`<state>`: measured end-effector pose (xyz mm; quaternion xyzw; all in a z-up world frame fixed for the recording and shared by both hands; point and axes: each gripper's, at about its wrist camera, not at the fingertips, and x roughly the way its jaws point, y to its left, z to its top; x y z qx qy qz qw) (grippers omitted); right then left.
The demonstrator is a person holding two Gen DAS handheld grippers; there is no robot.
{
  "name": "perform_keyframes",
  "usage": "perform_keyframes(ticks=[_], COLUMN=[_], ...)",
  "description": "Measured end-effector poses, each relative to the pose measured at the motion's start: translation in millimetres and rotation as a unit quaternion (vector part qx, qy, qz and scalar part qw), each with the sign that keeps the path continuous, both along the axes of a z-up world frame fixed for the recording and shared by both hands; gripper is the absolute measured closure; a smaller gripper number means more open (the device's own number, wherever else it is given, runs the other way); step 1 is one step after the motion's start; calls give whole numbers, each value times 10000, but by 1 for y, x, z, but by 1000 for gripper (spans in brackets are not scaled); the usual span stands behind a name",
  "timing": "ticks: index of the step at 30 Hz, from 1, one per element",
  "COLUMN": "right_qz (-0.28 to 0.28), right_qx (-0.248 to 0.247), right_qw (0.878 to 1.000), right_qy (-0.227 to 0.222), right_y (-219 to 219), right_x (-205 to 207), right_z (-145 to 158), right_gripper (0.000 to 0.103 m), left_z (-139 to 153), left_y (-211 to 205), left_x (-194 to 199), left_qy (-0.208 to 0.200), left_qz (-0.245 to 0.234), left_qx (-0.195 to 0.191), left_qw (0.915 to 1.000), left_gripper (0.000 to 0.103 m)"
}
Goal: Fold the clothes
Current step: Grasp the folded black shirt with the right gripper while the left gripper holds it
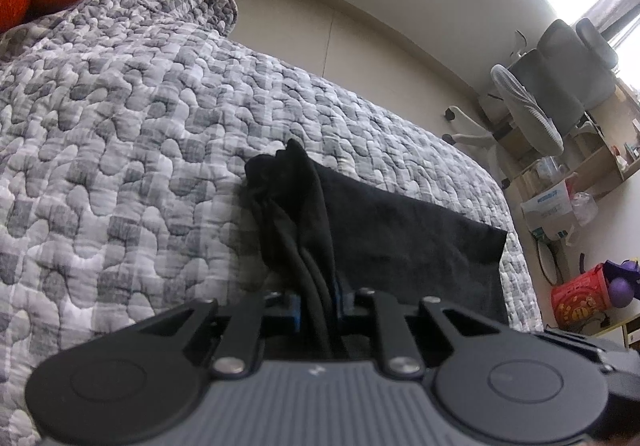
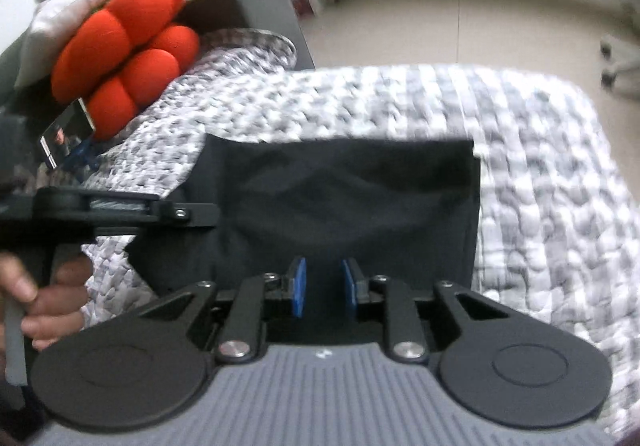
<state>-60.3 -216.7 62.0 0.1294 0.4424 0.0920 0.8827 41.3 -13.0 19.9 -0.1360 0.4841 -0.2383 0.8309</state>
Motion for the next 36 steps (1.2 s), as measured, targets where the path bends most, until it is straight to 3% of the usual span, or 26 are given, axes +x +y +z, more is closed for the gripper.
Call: perform_keyframes(ticks=[5,7,10,13,16,18,22,28,32,36], right_qz=[-294,-465,-629,-788,-891,-943,-1020,-633,-936,-1451], right_qx=[170,67,-98,-504,-397,-231,245,1423,1934,2734], right_qw=[9994,9989,9980,9956,9952,9953,9943,9858,9705,9447], right_qy=[48,47,24,8,36,39,170,628,1093,1087], right_y=[-19,-25,-31,-32,-42,-49,-59,-69,-82,-106], right_x=[8,12,10,6,-1,-11,-31,-63,-63,-64], right_z=[-2,-5,-4,0,3,8,11,2,-20,-31], right_gripper=[78,87,89,85,78,78,65,52,52,51], left_z=[0,0,0,1,1,1,1,0,0,-1], left_y=[2,2,3,3,2,2,3,2,2,2], left_x=[0,0,-1,-1,-2,-2,-2,-2,-2,-2], left_qy=[0,7,15,9,-2,12,47,42,38,30], left_qz=[1,1,2,0,-7,-5,2,-11,-8,-14], left_qx=[-22,-32,-34,-18,15,12,-3,37,44,58], left_qw=[10000,10000,10000,10000,10000,10000,10000,10000,10000,10000], left_gripper=[89,88,88,88,88,88,88,87,87,87])
